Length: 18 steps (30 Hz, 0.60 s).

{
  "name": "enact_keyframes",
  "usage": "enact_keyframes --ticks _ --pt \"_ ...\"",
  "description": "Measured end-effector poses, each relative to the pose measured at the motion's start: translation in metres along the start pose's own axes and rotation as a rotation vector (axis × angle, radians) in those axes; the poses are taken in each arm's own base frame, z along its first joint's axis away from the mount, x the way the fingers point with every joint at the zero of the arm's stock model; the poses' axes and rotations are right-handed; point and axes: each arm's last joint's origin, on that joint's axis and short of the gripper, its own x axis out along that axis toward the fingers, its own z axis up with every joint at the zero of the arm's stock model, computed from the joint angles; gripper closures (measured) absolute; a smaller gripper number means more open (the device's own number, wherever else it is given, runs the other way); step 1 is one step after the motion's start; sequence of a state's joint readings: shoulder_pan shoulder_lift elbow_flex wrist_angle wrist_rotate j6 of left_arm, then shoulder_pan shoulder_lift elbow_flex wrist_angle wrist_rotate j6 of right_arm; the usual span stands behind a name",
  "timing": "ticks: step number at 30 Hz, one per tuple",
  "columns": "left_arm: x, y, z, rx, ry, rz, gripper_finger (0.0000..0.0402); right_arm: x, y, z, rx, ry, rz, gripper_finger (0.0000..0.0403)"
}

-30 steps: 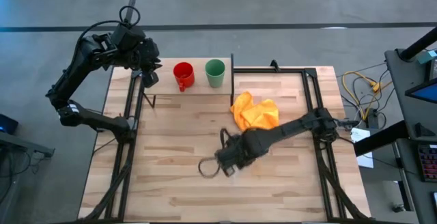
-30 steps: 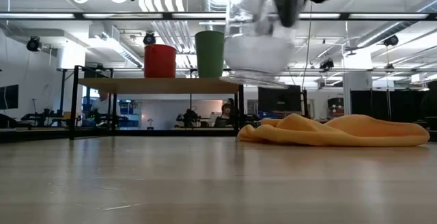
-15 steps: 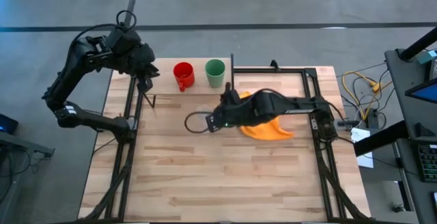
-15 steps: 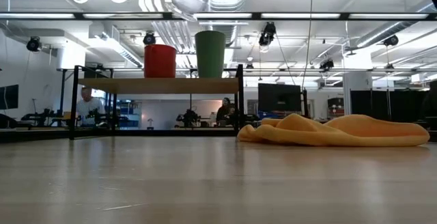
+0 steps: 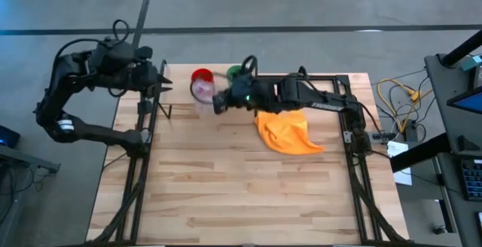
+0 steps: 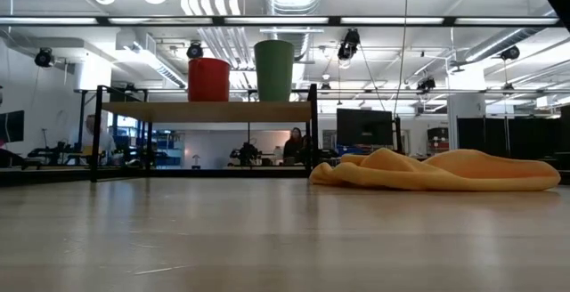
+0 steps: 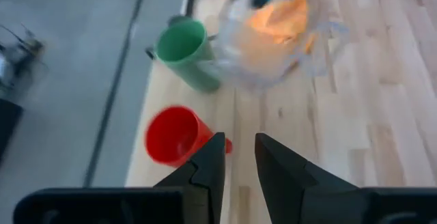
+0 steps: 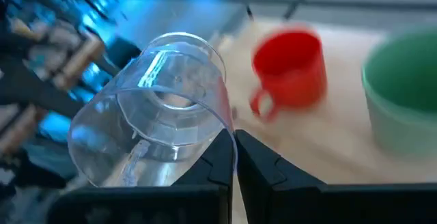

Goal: Stack small to large cups/mugs on shelf
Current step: Put the transparent mug on the shelf

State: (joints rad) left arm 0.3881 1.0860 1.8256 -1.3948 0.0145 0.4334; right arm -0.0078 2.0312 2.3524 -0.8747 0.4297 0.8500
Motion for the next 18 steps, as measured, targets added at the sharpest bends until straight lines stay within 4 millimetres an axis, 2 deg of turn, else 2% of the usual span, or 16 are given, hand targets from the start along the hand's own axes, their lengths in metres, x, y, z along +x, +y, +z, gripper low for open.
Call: enact_keyframes --ticks 9,18 --pt "-0.003 0.003 0.008 0.082 -0.075 0.097 0.0334 0.011 -0.008 0.041 0.028 -0.189 0.102 0.0395" --pt "0.030 0.003 0.008 0.217 -0.022 0.113 0.0334 0.014 -0.013 0.052 0.031 -0.235 0.114 0.0395"
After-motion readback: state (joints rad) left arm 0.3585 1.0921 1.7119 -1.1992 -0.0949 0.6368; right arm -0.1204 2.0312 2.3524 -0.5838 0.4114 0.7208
